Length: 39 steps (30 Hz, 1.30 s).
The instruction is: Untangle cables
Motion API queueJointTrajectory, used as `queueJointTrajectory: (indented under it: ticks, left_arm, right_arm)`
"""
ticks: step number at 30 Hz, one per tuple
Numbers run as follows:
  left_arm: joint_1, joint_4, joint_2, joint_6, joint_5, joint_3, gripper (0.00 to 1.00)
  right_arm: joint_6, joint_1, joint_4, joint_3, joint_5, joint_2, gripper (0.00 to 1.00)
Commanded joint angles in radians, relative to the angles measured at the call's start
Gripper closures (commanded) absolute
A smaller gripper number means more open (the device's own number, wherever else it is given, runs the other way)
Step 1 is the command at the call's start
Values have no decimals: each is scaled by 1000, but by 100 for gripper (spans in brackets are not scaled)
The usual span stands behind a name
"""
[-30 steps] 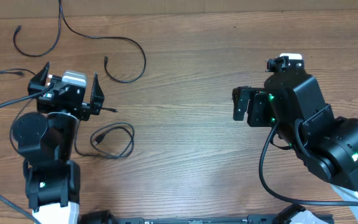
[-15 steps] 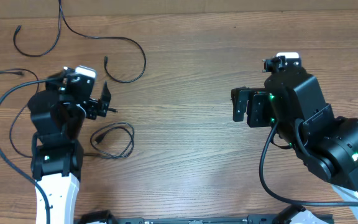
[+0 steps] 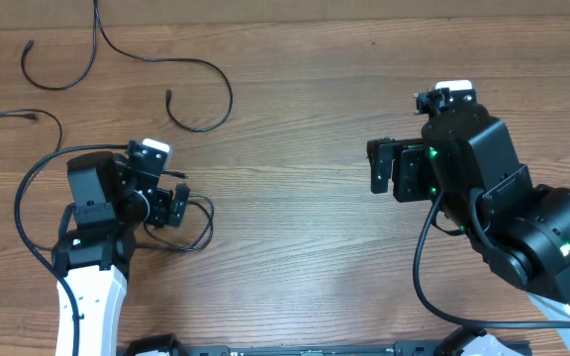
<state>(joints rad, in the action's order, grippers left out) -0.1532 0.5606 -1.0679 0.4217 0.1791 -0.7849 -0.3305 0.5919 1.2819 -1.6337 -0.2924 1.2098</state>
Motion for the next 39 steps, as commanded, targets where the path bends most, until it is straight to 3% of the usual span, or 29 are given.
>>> queueJointTrajectory:
  ticks: [1,16,27,39]
  left_arm:
    - [-3,13,-2,12,-6,0,0]
    - [-3,14,46,12,-6,20,0]
    - [-3,19,468,12,-6,260,0]
    - [104,185,807,12,-6,318,0]
  right_arm:
    - [26,8,-10,-1,-5,-2,0]
    - [26,8,-43,-1,-5,19,0]
    - [26,8,-44,-1,-5,83,0]
    - [25,8,-48,-1,-4,94,0]
